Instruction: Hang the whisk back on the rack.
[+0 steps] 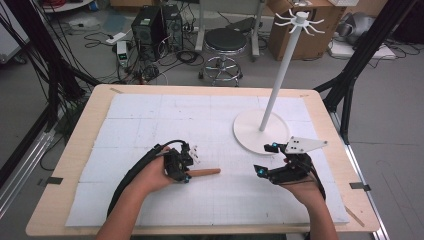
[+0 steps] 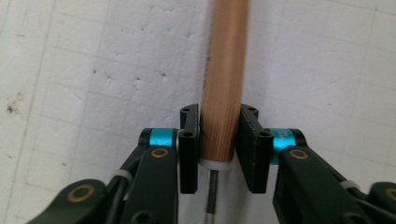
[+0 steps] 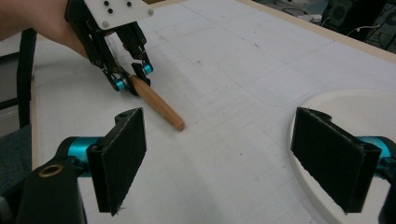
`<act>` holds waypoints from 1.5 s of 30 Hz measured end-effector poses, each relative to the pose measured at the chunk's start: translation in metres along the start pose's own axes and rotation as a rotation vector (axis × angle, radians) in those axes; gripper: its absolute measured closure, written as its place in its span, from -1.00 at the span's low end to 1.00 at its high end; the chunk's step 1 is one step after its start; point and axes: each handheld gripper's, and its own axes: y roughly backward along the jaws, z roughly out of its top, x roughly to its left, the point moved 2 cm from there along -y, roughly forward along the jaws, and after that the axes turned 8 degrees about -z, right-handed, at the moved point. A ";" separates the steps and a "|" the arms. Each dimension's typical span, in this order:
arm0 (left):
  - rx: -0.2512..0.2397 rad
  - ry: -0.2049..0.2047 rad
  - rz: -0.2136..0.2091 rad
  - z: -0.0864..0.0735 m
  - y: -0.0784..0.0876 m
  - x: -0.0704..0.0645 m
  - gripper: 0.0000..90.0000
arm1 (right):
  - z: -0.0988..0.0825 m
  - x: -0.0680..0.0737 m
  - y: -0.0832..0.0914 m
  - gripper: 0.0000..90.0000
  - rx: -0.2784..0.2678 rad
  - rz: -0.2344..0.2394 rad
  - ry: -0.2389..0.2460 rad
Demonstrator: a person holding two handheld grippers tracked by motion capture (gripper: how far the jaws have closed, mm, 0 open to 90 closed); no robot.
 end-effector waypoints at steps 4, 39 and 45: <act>-0.045 -0.006 -0.001 0.000 0.006 -0.001 0.63 | 0.000 0.000 0.000 -0.61 -0.002 0.001 0.000; -0.549 -0.030 -0.085 0.071 0.114 0.010 0.63 | 0.003 0.001 0.005 -0.61 -0.023 0.002 0.003; -0.566 -0.055 -0.100 0.089 0.127 0.011 0.63 | 0.002 0.000 0.005 -0.61 -0.012 0.000 0.008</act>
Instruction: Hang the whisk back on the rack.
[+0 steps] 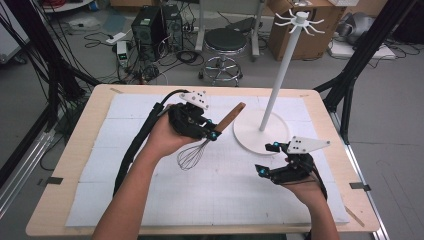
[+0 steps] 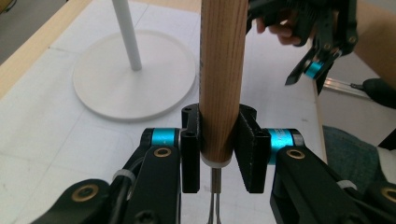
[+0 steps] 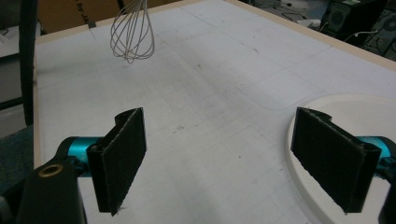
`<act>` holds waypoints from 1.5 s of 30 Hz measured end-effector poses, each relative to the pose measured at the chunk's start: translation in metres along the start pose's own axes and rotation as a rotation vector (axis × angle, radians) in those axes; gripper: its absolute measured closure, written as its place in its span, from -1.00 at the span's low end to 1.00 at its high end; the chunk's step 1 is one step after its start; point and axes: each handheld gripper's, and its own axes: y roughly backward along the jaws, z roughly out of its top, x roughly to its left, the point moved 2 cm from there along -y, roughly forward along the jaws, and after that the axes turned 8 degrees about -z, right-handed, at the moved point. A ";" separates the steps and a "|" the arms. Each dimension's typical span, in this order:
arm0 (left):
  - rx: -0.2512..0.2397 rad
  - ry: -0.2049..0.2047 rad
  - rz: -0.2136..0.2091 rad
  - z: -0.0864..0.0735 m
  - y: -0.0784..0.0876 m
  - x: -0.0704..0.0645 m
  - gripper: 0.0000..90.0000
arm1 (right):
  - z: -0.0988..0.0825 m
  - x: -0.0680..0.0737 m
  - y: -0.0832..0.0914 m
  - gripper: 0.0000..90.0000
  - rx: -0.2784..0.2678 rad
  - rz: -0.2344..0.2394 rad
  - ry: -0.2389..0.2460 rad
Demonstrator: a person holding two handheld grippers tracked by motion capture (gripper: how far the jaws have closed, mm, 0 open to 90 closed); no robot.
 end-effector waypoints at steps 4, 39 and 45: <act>-0.003 -0.014 -0.008 0.015 0.000 0.000 0.63 | 0.000 0.000 0.000 -0.61 -0.003 0.001 -0.002; -0.080 -0.084 -0.112 0.127 -0.017 0.026 0.63 | -0.001 -0.001 0.002 -0.61 -0.019 0.013 -0.005; -0.091 -0.091 -0.122 0.147 -0.024 0.026 0.63 | -0.001 0.000 0.002 -0.61 -0.022 0.020 -0.006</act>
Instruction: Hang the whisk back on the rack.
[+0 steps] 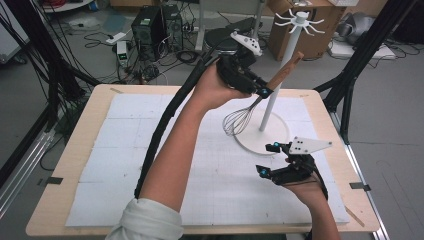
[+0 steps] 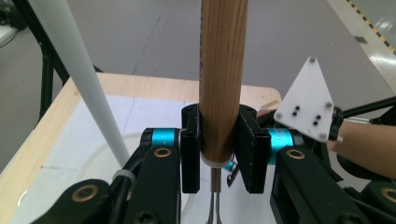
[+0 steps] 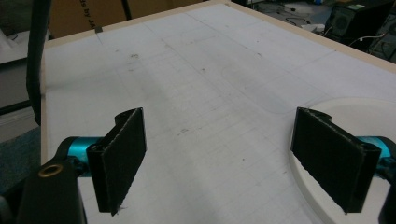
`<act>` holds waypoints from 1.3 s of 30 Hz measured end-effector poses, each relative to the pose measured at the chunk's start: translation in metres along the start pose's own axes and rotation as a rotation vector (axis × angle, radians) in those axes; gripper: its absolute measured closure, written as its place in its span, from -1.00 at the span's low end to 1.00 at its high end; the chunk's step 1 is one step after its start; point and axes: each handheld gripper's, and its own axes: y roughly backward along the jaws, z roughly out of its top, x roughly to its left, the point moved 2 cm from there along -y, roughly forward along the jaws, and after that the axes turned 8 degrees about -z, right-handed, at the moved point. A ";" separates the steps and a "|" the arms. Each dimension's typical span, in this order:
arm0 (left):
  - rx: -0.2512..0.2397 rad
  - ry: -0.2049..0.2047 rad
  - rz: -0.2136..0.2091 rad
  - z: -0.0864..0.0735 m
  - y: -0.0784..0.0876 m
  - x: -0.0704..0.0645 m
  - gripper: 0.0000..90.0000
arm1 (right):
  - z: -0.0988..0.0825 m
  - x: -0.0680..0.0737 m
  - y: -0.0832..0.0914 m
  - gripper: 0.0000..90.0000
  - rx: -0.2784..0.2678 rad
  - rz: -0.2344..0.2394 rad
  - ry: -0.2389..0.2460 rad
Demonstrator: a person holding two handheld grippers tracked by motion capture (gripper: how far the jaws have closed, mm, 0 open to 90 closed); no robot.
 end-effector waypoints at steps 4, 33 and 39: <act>0.009 -0.004 0.008 0.013 -0.003 0.003 0.63 | 0.000 0.001 -0.001 -0.61 0.006 -0.004 0.011; -0.014 0.028 0.018 0.040 -0.014 0.034 0.63 | -0.002 -0.001 0.003 -0.61 0.006 -0.006 0.006; -0.008 0.037 0.023 0.039 -0.012 0.036 0.63 | -0.002 0.000 0.002 -0.61 0.004 -0.003 0.007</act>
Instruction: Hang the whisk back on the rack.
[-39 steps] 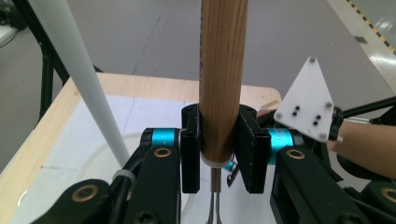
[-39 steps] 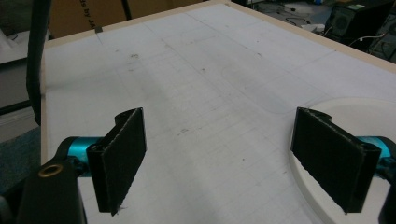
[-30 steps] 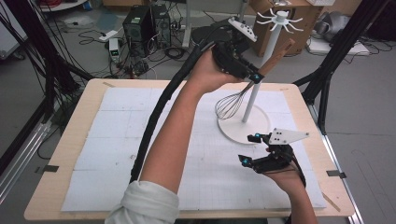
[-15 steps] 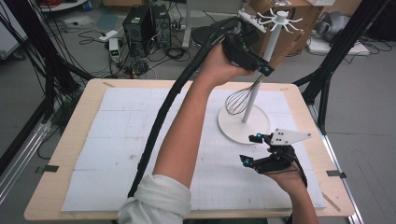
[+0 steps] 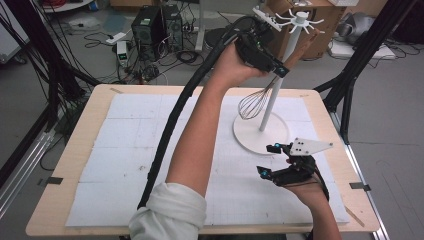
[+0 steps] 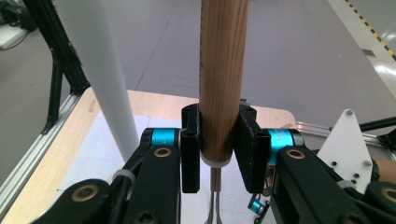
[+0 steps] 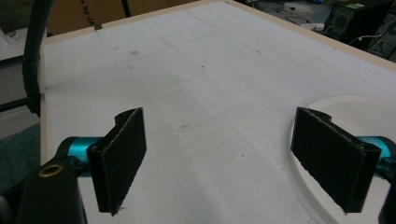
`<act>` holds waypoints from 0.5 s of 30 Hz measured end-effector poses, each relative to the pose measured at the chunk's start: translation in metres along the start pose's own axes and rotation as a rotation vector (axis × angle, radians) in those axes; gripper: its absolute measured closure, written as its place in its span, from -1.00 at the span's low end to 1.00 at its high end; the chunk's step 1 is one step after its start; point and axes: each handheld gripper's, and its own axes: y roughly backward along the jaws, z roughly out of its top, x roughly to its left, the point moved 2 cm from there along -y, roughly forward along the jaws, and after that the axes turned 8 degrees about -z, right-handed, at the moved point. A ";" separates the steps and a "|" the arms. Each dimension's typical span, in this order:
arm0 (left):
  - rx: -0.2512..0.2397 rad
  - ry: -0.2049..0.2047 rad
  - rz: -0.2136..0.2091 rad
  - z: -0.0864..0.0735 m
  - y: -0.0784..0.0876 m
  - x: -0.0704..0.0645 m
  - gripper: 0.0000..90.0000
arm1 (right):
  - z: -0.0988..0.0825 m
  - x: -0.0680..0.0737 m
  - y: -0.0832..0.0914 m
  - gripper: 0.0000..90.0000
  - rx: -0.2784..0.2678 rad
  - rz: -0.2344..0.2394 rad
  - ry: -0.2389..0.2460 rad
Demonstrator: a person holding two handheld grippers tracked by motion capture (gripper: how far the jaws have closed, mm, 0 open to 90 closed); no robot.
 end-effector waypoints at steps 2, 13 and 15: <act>0.003 0.002 0.010 -0.001 0.001 0.002 0.63 | 0.000 0.000 0.000 -0.61 0.000 -0.001 0.001; -0.008 0.028 0.005 -0.012 -0.001 0.009 0.63 | 0.000 0.000 0.000 -0.61 0.002 0.001 0.006; -0.007 0.026 0.011 -0.012 -0.001 0.009 0.63 | 0.000 0.001 -0.001 -0.61 0.003 0.002 0.006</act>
